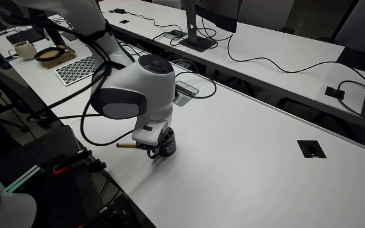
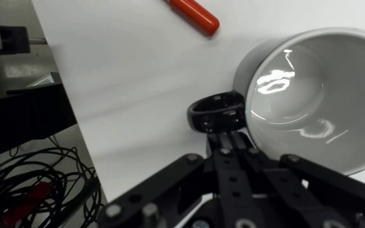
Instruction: Turn the mug around using the handle
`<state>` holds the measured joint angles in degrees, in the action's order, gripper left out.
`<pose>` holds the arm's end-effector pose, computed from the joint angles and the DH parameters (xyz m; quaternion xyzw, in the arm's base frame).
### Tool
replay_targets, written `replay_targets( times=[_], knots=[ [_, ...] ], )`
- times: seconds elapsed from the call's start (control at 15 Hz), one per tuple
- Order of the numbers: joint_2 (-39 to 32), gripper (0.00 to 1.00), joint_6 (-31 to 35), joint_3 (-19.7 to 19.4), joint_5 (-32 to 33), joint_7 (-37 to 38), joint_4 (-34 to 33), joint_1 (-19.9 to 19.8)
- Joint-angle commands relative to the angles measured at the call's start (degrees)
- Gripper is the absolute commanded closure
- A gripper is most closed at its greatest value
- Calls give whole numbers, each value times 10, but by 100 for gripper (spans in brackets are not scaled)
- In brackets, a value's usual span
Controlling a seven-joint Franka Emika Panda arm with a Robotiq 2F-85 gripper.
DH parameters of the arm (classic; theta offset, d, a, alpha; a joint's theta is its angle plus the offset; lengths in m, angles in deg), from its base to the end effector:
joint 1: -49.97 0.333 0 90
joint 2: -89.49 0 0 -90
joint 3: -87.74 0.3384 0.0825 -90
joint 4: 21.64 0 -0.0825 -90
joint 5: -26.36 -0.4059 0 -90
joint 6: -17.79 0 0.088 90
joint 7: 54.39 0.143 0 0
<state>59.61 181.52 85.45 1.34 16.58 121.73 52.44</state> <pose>0.4290 -0.0211 0.0364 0.6720 -0.7356 -0.0835 0.0187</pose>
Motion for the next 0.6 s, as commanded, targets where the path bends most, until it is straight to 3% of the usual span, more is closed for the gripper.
replay_targets(
  times=[0.0,0.53],
  knots=[
    [23,100,19,22,-27,-4,24,-12],
    [29,100,27,42,-45,-8,33,-17]
  ],
)
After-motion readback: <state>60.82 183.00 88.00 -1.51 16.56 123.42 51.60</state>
